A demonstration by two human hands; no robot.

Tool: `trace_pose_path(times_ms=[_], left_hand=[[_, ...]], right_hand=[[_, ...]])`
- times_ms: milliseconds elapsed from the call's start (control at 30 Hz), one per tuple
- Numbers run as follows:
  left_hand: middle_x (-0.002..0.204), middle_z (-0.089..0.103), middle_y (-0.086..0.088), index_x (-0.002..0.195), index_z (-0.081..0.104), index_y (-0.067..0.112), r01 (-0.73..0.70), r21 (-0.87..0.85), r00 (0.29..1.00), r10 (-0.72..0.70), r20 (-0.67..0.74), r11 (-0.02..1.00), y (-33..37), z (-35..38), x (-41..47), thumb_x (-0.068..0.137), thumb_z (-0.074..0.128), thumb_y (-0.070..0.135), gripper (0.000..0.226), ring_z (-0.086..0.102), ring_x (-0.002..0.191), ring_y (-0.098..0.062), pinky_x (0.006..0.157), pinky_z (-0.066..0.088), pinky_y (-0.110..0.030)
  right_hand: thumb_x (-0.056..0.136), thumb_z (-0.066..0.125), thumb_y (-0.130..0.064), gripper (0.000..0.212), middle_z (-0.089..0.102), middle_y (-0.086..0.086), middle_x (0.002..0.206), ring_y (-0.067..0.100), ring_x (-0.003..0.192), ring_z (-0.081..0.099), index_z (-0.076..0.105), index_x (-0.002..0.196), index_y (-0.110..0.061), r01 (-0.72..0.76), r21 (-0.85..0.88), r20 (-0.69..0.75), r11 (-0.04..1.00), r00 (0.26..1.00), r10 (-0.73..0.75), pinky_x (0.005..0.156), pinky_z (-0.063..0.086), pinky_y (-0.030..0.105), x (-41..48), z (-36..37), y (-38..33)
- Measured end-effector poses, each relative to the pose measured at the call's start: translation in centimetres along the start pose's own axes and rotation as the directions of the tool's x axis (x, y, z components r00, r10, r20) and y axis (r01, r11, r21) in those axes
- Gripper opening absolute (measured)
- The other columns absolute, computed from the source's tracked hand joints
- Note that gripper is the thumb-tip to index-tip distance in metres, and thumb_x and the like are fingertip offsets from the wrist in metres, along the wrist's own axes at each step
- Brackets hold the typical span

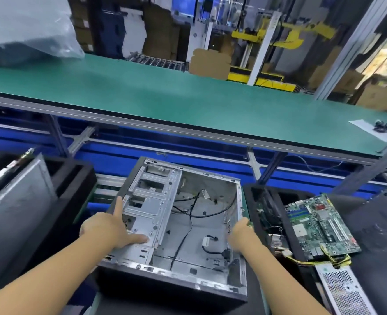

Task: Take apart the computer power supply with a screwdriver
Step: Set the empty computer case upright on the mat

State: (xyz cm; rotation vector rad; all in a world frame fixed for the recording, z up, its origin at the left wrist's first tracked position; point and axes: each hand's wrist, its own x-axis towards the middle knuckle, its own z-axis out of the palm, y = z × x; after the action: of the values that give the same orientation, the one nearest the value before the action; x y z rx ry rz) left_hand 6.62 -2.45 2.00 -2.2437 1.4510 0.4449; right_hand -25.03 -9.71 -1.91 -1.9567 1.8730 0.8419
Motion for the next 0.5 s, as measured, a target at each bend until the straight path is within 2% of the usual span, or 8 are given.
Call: trace_pose_path(times_ms=[33, 167, 300, 367, 400, 433, 467, 500], left_hand=[[0.107, 0.066, -0.008, 0.15, -0.031, 0.017, -0.015, 0.003, 1.0, 0.015, 0.0, 1.0, -0.1, -0.1, 0.1, 0.054, 0.032, 0.104, 0.144, 0.067, 0.08, -0.021, 0.077, 0.059, -0.038], [0.106, 0.069, -0.007, 0.149, -0.032, 0.011, -0.011, -0.006, 0.999, 0.011, 0.033, 1.0, 0.3, 0.2, -0.2, 0.061, 0.035, 0.1, 0.142, 0.07, 0.087, -0.023, 0.084, 0.058, -0.041], [0.109, 0.07, -0.006, 0.148, -0.031, 0.005, 0.032, -0.021, 0.998, -0.031, 0.058, 0.999, 1.5, 1.3, -1.5, 0.065, 0.032, 0.099, 0.14, 0.069, 0.092, -0.025, 0.087, 0.057, -0.043], [0.104, 0.071, -0.004, 0.149, -0.027, 0.002, 0.044, -0.024, 0.998, -0.043, 0.054, 0.999, 2.1, 1.9, -2.3, 0.069, 0.029, 0.097, 0.136, 0.07, 0.091, -0.025, 0.087, 0.057, -0.042], [0.104, 0.071, -0.004, 0.15, -0.025, 0.001, 0.044, -0.018, 0.998, -0.043, 0.055, 0.999, 2.3, 2.1, -2.6, 0.071, 0.029, 0.096, 0.134, 0.07, 0.091, -0.025, 0.087, 0.057, -0.041], [0.105, 0.071, -0.004, 0.15, -0.022, -0.001, 0.037, -0.002, 0.998, -0.037, 0.057, 0.999, 2.6, 2.3, -2.9, 0.074, 0.028, 0.094, 0.132, 0.07, 0.093, -0.025, 0.087, 0.057, -0.04], [0.108, 0.07, -0.004, 0.151, -0.019, -0.002, 0.024, 0.027, 0.998, -0.026, 0.06, 0.999, 2.7, 2.4, -3.1, 0.076, 0.028, 0.092, 0.13, 0.069, 0.096, -0.025, 0.088, 0.056, -0.04], [0.111, 0.069, -0.005, 0.152, -0.016, -0.003, 0.008, 0.066, 0.998, -0.012, 0.063, 0.998, 2.8, 2.4, -3.2, 0.078, 0.028, 0.091, 0.128, 0.068, 0.099, -0.026, 0.089, 0.056, -0.039]], right_hand=[[0.092, 0.049, -0.003, 0.022, 0.04, 0.0, 0.077, 0.017, 0.077, 0.035, 0.045, 0.072, -0.012, -0.001, -0.152, -0.081, 0.988, 0.997, -0.011, 0.066, 0.026, 0.029, 0.0, 0.4, 0.1], [0.095, 0.044, -0.007, 0.014, 0.033, 0.002, 0.067, 0.016, 0.07, 0.033, 0.048, 0.083, -0.012, -0.01, -0.289, -0.206, 0.957, 0.977, -0.052, 0.077, 0.029, 0.033, 0.7, -0.6, 0.1], [0.096, 0.043, -0.014, 0.028, 0.03, -0.001, 0.073, 0.019, 0.082, 0.03, 0.035, 0.069, -0.015, -0.062, -0.349, -0.155, 0.935, 0.988, 0.008, 0.078, 0.028, 0.033, 3.1, -2.1, 0.4], [0.097, 0.044, -0.014, 0.025, 0.029, 0.0, 0.072, 0.02, 0.079, 0.032, 0.037, 0.073, -0.015, -0.069, -0.179, -0.144, 0.981, 0.989, 0.043, 0.076, 0.029, 0.033, 3.8, -3.2, 0.3], [0.098, 0.042, -0.011, 0.016, 0.032, 0.002, 0.073, 0.02, 0.075, 0.035, 0.041, 0.082, -0.013, -0.062, 0.096, -0.184, 0.993, 0.98, 0.079, 0.073, 0.031, 0.031, 4.5, -3.6, 0.2], [0.099, 0.039, -0.008, 0.004, 0.04, 0.005, 0.079, 0.022, 0.074, 0.04, 0.041, 0.097, -0.012, -0.038, 0.339, -0.229, 0.94, 0.966, 0.121, 0.069, 0.034, 0.032, 4.3, -4.1, 0.2], [0.098, 0.038, -0.005, 0.012, 0.049, 0.011, 0.089, 0.025, 0.077, 0.045, 0.036, 0.108, -0.011, -0.045, 0.404, -0.287, 0.914, 0.942, 0.173, 0.068, 0.038, 0.035, 4.2, -4.3, 0.5], [0.096, 0.04, -0.002, 0.022, 0.055, 0.015, 0.103, 0.029, 0.083, 0.05, 0.032, 0.116, -0.008, -0.036, 0.357, -0.312, 0.933, 0.937, 0.155, 0.07, 0.04, 0.037, 4.2, -4.4, 0.7]])
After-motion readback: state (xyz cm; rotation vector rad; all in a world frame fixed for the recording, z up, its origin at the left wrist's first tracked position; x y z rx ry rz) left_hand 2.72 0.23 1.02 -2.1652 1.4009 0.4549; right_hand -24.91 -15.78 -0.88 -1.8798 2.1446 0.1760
